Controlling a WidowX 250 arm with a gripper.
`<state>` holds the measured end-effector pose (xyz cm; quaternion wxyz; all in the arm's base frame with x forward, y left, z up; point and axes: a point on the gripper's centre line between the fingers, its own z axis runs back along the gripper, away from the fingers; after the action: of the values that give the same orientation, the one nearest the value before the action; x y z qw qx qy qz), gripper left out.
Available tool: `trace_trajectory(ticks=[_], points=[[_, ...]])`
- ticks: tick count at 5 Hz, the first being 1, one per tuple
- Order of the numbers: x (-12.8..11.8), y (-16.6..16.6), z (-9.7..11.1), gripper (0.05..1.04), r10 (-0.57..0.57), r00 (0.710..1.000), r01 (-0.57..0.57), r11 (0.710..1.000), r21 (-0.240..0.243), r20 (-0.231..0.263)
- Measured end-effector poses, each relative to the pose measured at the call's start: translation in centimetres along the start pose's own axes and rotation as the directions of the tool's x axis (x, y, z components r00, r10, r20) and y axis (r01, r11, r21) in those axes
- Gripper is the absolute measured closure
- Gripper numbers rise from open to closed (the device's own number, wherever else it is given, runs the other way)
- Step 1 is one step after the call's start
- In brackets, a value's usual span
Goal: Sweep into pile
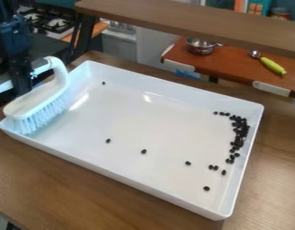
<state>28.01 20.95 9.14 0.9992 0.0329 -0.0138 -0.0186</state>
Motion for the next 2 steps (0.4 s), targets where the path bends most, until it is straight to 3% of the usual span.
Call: trace_trajectory(ticks=[2], points=[[0.0, -2.4, -1.2, 0.591, -0.008, 1.000, 0.009, 0.998, 0.069, -0.026]])
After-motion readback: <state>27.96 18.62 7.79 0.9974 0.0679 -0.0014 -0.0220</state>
